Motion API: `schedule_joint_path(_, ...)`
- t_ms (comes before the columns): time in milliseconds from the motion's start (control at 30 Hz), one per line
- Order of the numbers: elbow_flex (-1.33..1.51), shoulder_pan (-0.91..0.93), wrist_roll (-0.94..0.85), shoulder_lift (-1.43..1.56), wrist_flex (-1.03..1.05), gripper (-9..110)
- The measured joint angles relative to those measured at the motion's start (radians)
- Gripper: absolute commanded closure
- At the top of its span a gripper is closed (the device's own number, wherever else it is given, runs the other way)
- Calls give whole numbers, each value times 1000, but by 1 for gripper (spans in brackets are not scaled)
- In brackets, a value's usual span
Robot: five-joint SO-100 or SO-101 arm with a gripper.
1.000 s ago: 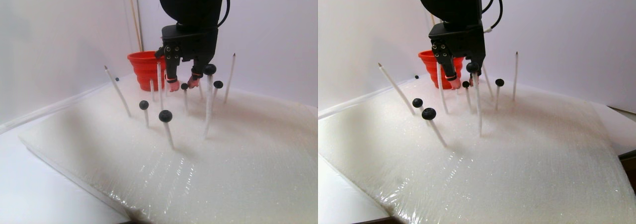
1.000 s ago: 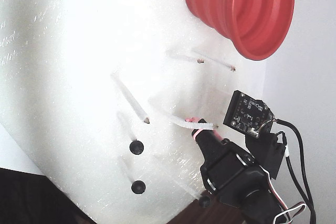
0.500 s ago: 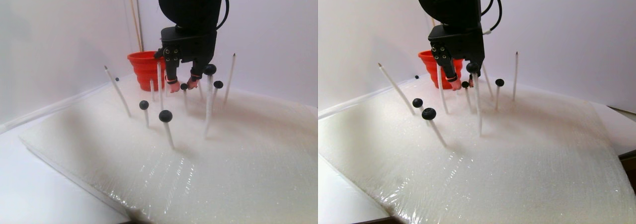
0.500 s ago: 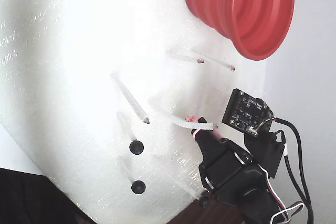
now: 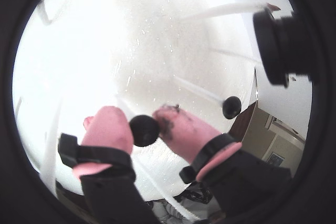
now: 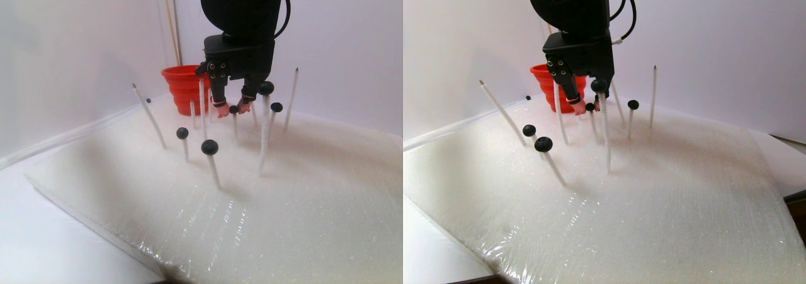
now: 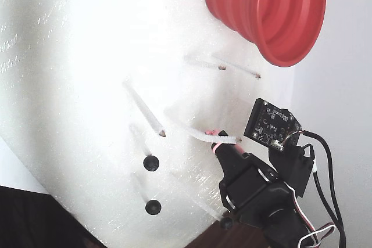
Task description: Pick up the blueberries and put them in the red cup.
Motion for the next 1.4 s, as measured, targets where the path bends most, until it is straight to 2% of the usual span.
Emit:
schedule_joint_path(467,2,-18,0,14,20,91)
schedule_joint_path(1400,2,-49,-11,232,169,91)
